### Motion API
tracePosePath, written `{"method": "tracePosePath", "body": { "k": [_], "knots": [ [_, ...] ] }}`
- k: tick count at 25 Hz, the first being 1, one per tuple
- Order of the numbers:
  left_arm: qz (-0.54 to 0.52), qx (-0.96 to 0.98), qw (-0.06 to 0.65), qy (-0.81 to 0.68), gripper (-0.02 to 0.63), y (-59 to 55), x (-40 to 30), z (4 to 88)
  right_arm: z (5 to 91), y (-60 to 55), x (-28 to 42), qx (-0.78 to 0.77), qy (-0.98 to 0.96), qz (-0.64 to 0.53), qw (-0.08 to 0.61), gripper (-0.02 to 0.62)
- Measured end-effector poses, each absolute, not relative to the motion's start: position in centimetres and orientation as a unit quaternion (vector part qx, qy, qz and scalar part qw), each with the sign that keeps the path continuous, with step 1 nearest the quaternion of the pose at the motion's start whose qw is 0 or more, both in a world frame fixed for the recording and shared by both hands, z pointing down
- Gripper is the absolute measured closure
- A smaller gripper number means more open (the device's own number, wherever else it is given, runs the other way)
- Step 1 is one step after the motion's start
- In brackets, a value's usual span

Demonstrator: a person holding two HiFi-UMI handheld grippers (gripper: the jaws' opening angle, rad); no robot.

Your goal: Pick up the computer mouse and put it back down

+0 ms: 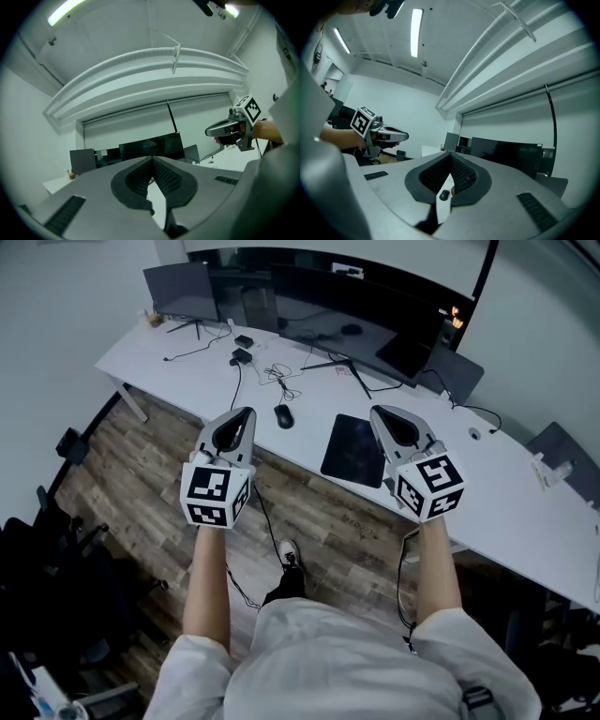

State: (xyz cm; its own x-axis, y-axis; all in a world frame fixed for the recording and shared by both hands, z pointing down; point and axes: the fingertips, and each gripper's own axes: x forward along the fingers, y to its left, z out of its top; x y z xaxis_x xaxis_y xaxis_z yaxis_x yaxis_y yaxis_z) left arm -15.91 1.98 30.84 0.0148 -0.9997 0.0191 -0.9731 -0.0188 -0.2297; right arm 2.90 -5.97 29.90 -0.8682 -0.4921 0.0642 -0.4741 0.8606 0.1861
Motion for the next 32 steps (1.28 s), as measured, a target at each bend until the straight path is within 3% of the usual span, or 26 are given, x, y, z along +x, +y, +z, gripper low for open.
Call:
{"method": "tracePosePath", "body": {
  "k": [7, 15, 29, 30, 32],
  "knots": [
    [-0.089, -0.722, 0.056, 0.684, 0.591, -8.4, -24.6, 31.2, 28.9, -15.2, -6.0, 0.258, -0.961, -0.081, 0.065, 0.581],
    [-0.100, -0.728, 0.013, 0.678, 0.591, -16.4, -30.1, 34.3, 30.7, -22.5, -10.8, 0.268, -0.958, -0.060, 0.082, 0.581],
    [-0.127, -0.665, -0.177, 0.714, 0.587, -22.9, -31.1, 51.4, 43.4, -30.4, -12.0, 0.218, -0.960, 0.016, 0.172, 0.580],
    [-0.127, -0.661, -0.191, 0.715, 0.567, -23.2, -30.9, 52.7, 44.4, -30.8, -12.0, 0.213, -0.960, 0.020, 0.179, 0.580],
    [-0.131, -0.653, -0.219, 0.713, 0.459, -23.9, -30.4, 55.4, 46.2, -31.3, -12.0, 0.201, -0.960, 0.029, 0.191, 0.580]
  ]
}}
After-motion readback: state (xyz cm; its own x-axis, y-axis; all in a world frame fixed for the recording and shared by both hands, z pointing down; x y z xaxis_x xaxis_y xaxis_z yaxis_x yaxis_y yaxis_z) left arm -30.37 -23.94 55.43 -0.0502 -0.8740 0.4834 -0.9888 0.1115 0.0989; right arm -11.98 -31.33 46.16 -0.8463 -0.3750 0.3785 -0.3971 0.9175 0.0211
